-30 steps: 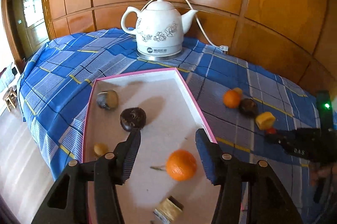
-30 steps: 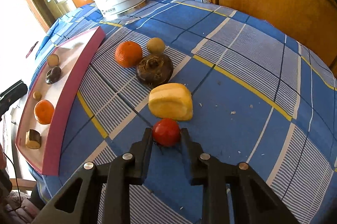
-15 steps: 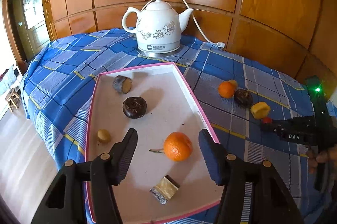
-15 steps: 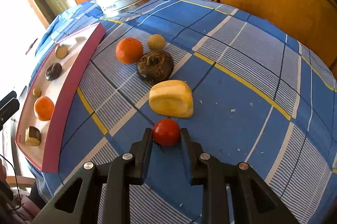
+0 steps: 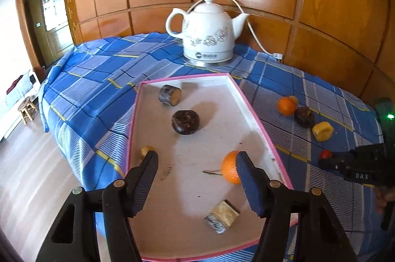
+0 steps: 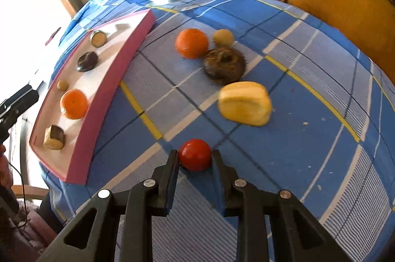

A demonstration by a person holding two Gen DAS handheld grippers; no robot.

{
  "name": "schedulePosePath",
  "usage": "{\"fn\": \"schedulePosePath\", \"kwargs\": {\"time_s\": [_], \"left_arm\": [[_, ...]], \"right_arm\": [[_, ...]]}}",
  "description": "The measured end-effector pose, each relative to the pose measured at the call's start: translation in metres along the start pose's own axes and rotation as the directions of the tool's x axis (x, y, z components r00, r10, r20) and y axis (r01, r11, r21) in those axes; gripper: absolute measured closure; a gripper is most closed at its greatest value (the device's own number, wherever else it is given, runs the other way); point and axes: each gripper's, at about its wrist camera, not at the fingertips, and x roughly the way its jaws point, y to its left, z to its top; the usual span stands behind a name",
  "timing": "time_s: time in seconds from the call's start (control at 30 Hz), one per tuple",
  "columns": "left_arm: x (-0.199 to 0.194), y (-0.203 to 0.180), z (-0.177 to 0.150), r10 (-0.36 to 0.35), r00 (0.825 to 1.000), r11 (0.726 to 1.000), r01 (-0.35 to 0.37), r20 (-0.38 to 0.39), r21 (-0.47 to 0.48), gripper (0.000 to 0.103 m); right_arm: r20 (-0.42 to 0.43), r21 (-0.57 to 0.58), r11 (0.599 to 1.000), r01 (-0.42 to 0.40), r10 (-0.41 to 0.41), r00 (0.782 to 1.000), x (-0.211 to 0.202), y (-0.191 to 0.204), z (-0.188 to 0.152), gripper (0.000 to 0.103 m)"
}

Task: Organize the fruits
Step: 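Grasp the red cherry tomato with the right gripper and lift it, then carry the red tomato into the tray and release it with the right gripper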

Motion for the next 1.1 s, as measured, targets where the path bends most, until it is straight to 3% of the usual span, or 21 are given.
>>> {"fn": "schedulePosePath", "kwargs": {"time_s": [0.23, 0.53, 0.8, 1.1], "left_arm": [[-0.010, 0.006, -0.002, 0.052, 0.997, 0.998, -0.053, 0.051, 0.024, 0.034], [-0.015, 0.006, -0.002, 0.051, 0.996, 0.998, -0.054, 0.072, 0.041, 0.034], [-0.012, 0.008, -0.007, 0.031, 0.998, 0.999, -0.033, 0.050, 0.041, 0.030], [-0.011, 0.017, -0.008, 0.029, 0.999, 0.999, -0.029, 0.045, 0.013, 0.029]], "right_arm": [[0.001, -0.001, 1.000, -0.006, 0.006, 1.000, -0.002, 0.004, -0.003, 0.077], [0.038, 0.018, 1.000, -0.007, 0.006, 0.999, -0.007, 0.009, 0.002, 0.077], [0.094, 0.020, 0.994, -0.104, 0.101, 0.990, -0.023, 0.040, 0.020, 0.077], [0.131, -0.032, 0.979, -0.203, 0.205, 0.970, -0.013, 0.102, 0.067, 0.077]]}}
